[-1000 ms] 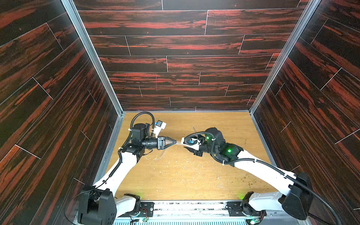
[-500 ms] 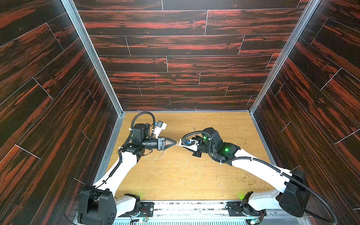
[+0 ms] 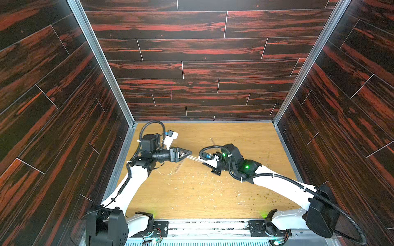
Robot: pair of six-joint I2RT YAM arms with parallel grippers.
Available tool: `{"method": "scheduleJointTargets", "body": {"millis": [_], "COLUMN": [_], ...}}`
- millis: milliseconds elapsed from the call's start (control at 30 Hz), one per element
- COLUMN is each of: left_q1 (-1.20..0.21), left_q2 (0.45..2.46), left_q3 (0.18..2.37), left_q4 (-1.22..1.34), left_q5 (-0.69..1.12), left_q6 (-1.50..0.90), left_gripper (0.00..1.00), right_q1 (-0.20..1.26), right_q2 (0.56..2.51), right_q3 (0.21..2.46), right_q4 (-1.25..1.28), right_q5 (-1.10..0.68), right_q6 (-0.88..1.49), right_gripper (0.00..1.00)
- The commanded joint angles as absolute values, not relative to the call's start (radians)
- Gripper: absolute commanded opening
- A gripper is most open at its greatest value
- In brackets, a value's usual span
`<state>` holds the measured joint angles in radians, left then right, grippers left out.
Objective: Insert stoppers into test tubes
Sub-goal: Place the test tube at the center of the board.
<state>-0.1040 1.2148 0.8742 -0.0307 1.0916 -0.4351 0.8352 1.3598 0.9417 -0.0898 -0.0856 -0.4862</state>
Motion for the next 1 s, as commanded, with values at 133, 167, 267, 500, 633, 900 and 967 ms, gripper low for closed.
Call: {"method": "scheduleJointTargets", "body": {"millis": [133,167,267,500,633,900,967], "left_q1": [0.0,0.006,0.022,0.044,0.051,0.055,0.056], "left_q2": [1.169,1.167,1.162,1.143,1.133,1.117,1.115], "left_q3": [0.923,0.934,0.934,0.929,0.916,0.888,0.887], "left_q4": [-0.13,-0.16,-0.201,-0.312,-0.32,-0.328,-0.325], "left_q5": [0.865,0.837,0.748,0.568,0.475,0.379,0.379], "left_q6": [-0.363,-0.337,-0.276,-0.105,-0.054,0.019,0.028], "left_gripper": [0.92,0.92,0.92,0.92,0.92,0.92,0.92], "right_q1": [0.781,0.775,0.756,0.729,0.705,0.663,0.651], "right_q2": [1.273,1.275,1.302,1.445,1.551,1.757,1.799], "right_q3": [0.839,0.835,0.824,0.884,0.96,1.134,1.165], "right_q4": [-0.047,-0.047,-0.022,0.023,0.01,-0.068,-0.08], "right_q5": [-0.06,-0.055,-0.023,0.111,0.135,0.179,0.183], "right_q6": [-0.284,-0.262,-0.196,-0.003,0.086,0.174,0.193], "right_gripper": [0.13,0.13,0.12,0.11,0.11,0.11,0.11]}}
